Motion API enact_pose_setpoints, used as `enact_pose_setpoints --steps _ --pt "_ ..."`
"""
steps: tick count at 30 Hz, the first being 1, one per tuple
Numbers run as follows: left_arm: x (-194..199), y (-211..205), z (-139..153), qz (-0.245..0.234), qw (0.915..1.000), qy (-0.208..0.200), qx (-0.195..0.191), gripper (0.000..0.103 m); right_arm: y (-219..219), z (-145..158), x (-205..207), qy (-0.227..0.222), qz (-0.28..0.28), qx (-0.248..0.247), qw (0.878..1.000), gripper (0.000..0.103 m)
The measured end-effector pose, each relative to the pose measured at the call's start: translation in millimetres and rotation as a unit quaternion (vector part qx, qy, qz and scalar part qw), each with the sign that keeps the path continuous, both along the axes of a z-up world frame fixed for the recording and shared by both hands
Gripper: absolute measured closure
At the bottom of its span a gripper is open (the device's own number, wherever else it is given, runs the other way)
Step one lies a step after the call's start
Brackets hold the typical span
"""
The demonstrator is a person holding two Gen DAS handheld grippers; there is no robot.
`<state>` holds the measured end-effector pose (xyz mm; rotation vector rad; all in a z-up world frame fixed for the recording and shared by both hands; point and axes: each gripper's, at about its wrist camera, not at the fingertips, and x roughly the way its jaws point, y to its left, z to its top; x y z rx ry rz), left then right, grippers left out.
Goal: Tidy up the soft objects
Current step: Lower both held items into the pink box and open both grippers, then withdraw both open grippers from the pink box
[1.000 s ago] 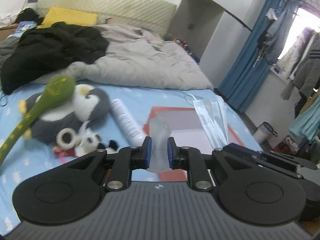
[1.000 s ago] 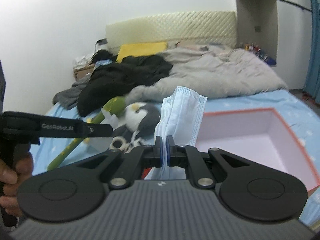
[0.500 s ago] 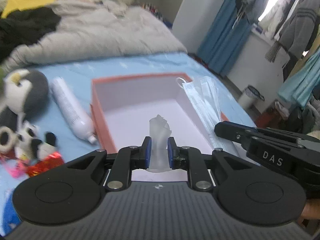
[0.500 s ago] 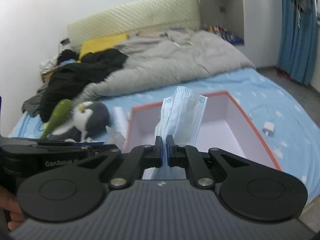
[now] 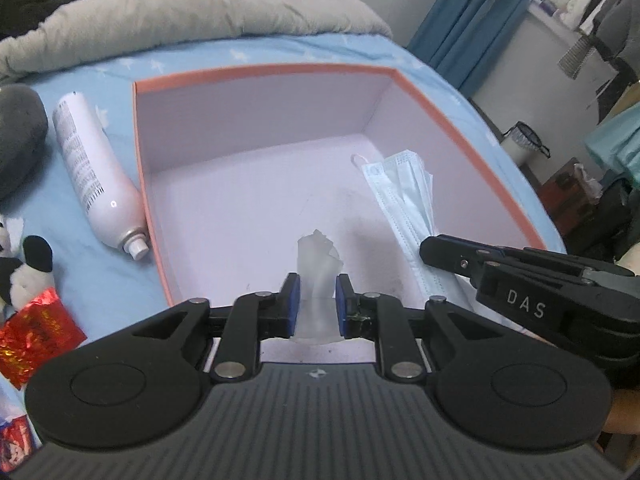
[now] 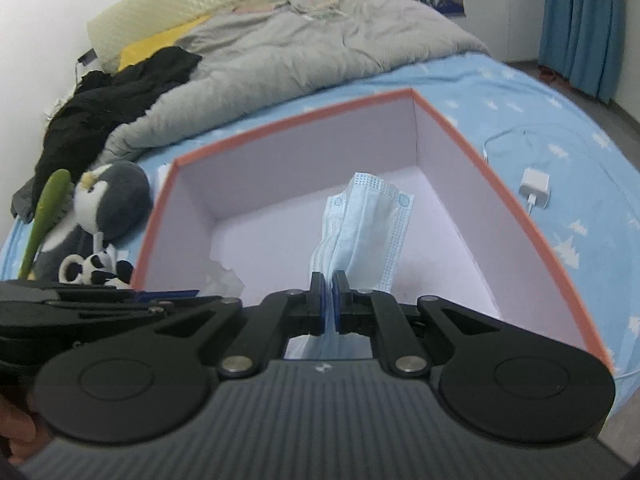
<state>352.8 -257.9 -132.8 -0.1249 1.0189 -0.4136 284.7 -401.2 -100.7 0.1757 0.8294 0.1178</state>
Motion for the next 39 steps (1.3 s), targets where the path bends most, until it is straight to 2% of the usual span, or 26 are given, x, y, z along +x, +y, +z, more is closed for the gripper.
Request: enact_pose_setpoints --steps 2,7,10,18,24,28,34,39 --pt "3 -2 -6 -0.003 0.9999 0.002 0.013 0.071 0 -6 4 0.005 0.001 0.006 1.0 0.092" --pt "2 1 0 -0.008 0.9999 -0.005 0.009 0.071 -2 -18 13 0.027 -0.011 0.018 0.999 0.078" --pt "-4 6 13 -0.008 0.9998 -0.014 0.006 0.071 -2 -11 8 0.021 -0.018 0.009 1.0 0.077" --pt "-39 34 69 0.005 0.9981 -0.061 -0.013 0.071 7 38 -24 -0.025 -0.019 0.01 0.999 0.076" --pt "-81 63 112 0.008 0.9944 -0.103 -0.022 0.071 29 80 -60 -0.065 -0.009 -0.002 0.998 0.076" --pt "-108 84 135 0.012 0.9919 -0.125 -0.021 0.071 44 98 -83 -0.078 -0.006 -0.003 0.997 0.076" --pt "-153 122 158 0.022 0.9873 -0.156 -0.02 0.071 73 116 -116 -0.099 0.005 -0.009 0.995 0.076" --pt "-186 160 165 0.043 0.9844 -0.17 -0.013 0.071 105 125 -140 -0.116 0.026 -0.007 0.993 0.076"
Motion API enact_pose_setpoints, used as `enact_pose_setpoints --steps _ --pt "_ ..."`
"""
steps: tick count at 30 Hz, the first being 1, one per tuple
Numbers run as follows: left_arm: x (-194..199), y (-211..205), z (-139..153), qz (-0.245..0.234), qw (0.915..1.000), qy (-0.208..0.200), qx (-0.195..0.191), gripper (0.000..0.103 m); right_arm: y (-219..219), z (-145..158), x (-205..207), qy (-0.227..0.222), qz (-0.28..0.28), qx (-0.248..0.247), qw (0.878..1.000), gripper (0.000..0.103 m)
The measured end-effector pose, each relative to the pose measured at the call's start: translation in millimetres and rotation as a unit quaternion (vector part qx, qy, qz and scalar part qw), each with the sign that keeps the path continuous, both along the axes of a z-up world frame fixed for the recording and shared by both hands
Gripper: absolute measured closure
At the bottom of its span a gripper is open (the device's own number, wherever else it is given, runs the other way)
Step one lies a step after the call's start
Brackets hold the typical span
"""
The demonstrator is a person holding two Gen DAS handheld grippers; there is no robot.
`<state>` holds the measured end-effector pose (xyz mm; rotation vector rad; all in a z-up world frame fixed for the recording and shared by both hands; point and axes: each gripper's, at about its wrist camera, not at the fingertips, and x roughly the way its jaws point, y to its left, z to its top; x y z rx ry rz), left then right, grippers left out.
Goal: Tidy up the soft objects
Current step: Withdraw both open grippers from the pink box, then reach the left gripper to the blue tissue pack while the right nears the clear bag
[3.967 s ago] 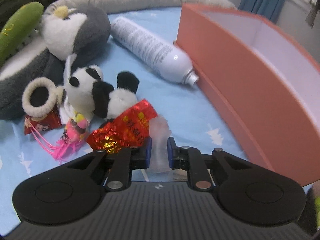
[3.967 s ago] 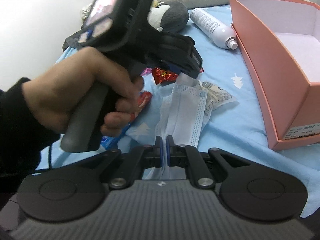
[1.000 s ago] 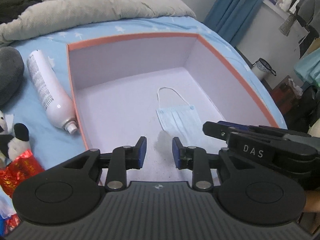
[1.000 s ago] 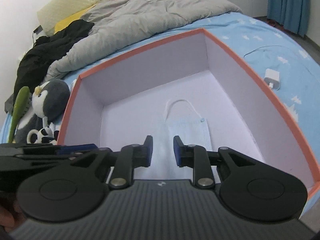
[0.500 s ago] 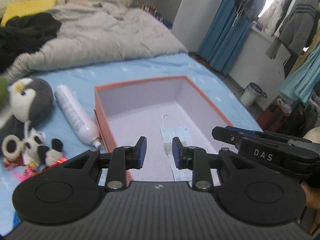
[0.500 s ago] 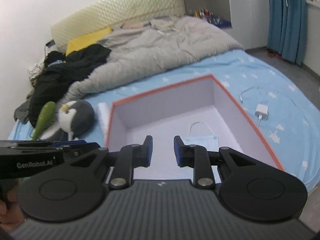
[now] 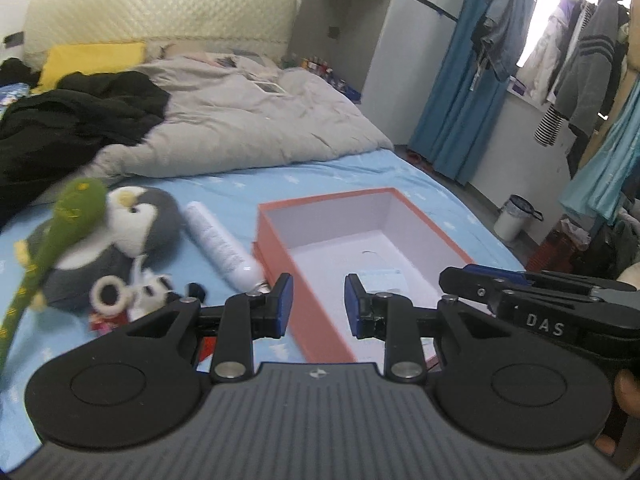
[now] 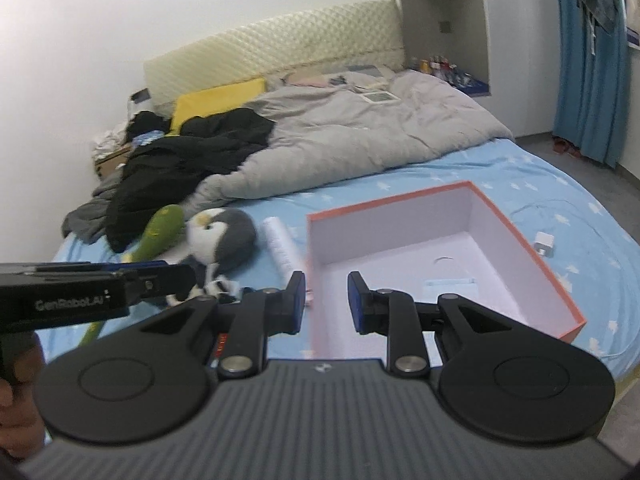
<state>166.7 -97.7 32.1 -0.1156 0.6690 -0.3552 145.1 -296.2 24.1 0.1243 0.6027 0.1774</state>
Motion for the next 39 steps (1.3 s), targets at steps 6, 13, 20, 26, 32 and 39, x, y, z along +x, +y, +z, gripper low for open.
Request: enact_pose_setpoints --steps 6,13,20,26,32,39 --pt "-29 45 -7 0.031 0.9995 0.001 -0.012 0.071 39 -4 -18 -0.002 0.031 0.006 1.0 0.076" --pt "-53 82 -29 0.067 0.9974 0.02 -0.017 0.071 75 -22 -36 0.011 0.061 -0.004 0.998 0.076" --pt "-75 106 -60 0.097 0.994 0.047 -0.017 0.071 90 -46 -50 0.038 0.071 -0.006 0.997 0.077" --pt "-83 108 -75 0.114 0.9913 0.065 -0.007 0.071 92 -63 -56 0.058 0.068 -0.02 0.996 0.077" --pt "-82 112 -77 0.129 0.9893 0.069 -0.002 0.071 86 -64 -59 0.06 0.063 0.0 0.996 0.019" --pt "-75 114 -80 0.141 0.9874 0.072 0.004 0.07 88 -56 -57 0.07 0.064 -0.026 0.995 0.019"
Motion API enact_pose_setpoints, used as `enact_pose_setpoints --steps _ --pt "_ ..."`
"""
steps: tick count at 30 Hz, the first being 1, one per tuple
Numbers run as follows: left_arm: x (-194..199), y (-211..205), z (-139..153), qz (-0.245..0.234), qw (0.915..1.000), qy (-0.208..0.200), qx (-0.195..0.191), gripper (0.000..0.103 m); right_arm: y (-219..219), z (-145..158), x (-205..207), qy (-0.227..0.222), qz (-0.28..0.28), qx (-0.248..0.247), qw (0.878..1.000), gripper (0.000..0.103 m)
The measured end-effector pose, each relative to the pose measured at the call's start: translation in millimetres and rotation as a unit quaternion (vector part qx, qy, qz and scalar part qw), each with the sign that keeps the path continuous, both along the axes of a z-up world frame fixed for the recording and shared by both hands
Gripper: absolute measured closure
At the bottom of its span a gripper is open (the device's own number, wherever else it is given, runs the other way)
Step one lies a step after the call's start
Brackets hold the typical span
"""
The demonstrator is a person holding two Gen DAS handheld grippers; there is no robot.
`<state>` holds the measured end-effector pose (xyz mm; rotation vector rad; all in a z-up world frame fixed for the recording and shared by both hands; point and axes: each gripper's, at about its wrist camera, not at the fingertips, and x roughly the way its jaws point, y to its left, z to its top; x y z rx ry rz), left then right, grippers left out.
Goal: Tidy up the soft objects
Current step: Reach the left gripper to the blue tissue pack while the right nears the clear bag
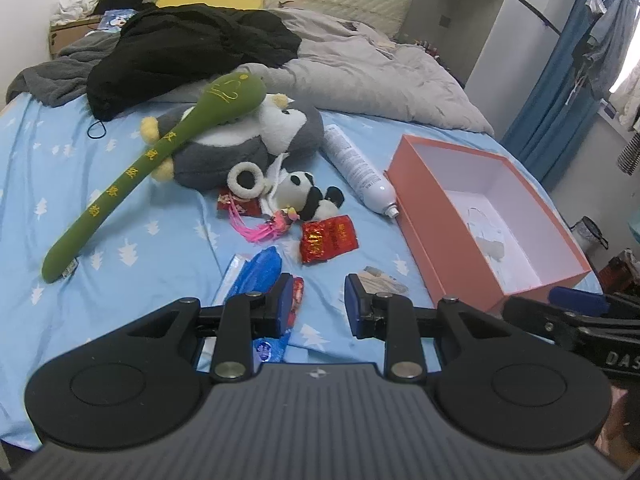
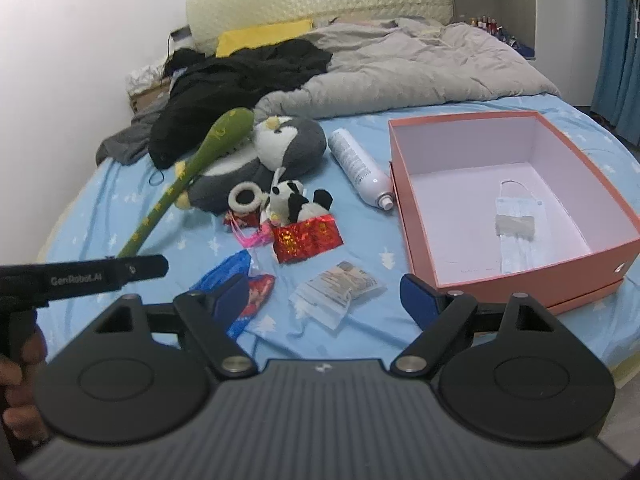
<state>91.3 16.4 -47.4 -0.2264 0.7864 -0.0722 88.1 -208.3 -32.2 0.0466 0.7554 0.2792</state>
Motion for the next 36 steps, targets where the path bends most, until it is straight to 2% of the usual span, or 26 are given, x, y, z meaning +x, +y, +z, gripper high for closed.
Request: enact_pose_setpoints --steps 4,8,13,21,25,28,32,36 --pt "4 4 -1 0.009 0.9999 0.007 0.005 0.07 6 8 1 0.011 0.015 -0.03 0.999 0.019" --pt "10 9 -4 0.018 0.9998 0.01 0.008 0.064 12 21 1 0.023 0.025 -0.051 0.998 0.019" --pt "19 16 -11 0.026 0.9994 0.019 0.007 0.064 16 41 1 0.03 0.024 -0.085 0.996 0.019" --pt "38 38 -30 0.064 0.9971 0.041 -0.001 0.064 25 61 16 0.06 0.036 -0.083 0.994 0.019" --pt "41 46 -38 0.076 0.9959 0.049 -0.005 0.064 29 64 19 0.041 0.03 -0.085 0.995 0.019" --pt "43 47 -43 0.076 0.9956 0.054 -0.005 0.064 31 57 23 0.046 0.014 -0.095 0.994 0.019" --pt "43 46 -48 0.073 0.9957 0.057 -0.005 0.064 27 48 31 0.074 0.014 -0.068 0.995 0.019" --pt "43 46 -54 0.07 0.9956 0.061 -0.012 0.064 27 48 35 0.068 0.003 -0.064 0.996 0.019"
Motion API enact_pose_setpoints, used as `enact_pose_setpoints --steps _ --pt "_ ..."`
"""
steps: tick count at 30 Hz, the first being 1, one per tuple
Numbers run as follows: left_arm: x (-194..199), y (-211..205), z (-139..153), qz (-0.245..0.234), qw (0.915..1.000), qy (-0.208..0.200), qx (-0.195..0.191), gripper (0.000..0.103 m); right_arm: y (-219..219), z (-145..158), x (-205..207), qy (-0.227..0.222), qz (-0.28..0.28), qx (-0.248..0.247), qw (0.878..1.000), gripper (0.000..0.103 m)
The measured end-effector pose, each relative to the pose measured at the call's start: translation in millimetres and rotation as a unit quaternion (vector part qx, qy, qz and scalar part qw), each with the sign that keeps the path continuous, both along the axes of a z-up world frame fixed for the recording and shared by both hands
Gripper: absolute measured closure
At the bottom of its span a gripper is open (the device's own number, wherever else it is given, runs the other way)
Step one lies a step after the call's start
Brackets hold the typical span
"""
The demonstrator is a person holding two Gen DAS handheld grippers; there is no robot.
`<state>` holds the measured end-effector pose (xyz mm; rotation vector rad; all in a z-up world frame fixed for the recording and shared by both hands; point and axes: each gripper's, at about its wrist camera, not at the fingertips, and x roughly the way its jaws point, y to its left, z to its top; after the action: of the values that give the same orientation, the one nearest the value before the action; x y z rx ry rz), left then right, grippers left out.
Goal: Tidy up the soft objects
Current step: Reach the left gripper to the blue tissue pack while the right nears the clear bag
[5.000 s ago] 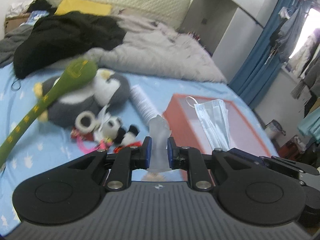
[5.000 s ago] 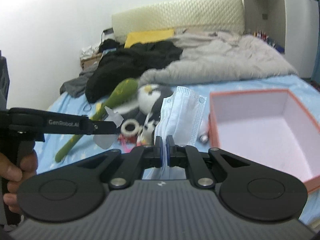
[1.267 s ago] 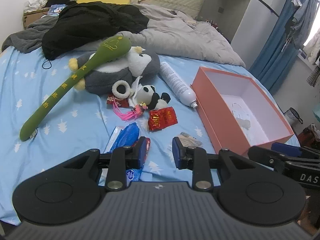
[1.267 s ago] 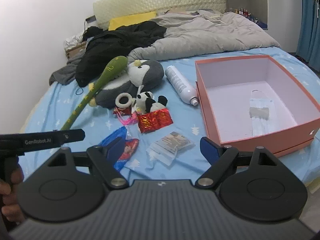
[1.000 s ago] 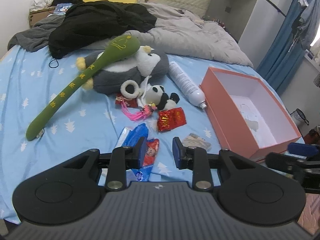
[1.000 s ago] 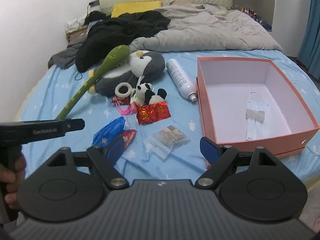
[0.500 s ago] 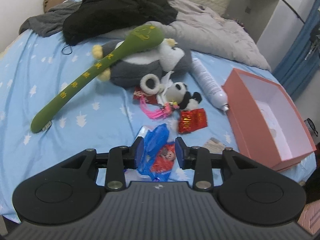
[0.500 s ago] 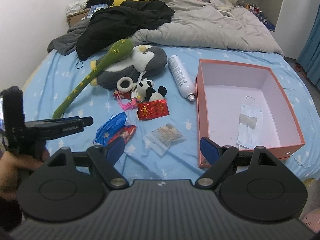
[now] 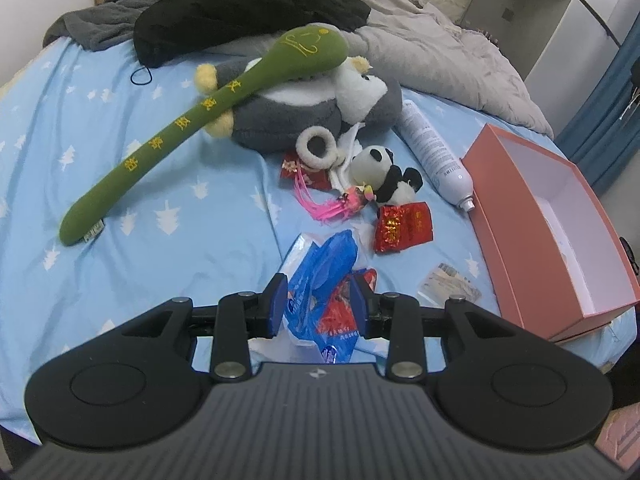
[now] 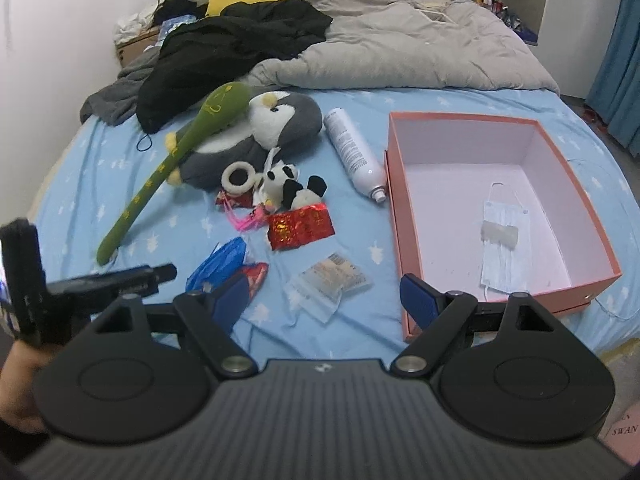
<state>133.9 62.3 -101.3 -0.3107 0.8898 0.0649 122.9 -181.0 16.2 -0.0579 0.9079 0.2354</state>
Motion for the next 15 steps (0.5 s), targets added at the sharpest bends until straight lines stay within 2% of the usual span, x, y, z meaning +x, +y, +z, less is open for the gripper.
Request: enact_pose_setpoints --steps 6,10,15 --pt "3 1 -8 -0.002 1.0 0.005 -0.001 0.064 10 -7 5 -0.004 0.007 -0.011 1.0 0.019" --pt "6 1 -10 -0.007 0.9999 0.008 0.0 0.064 16 -14 8 0.007 0.018 0.004 1.0 0.019" --pt "9 2 -14 -0.012 0.9999 0.001 -0.009 0.064 24 -21 16 0.01 0.022 0.001 1.0 0.019"
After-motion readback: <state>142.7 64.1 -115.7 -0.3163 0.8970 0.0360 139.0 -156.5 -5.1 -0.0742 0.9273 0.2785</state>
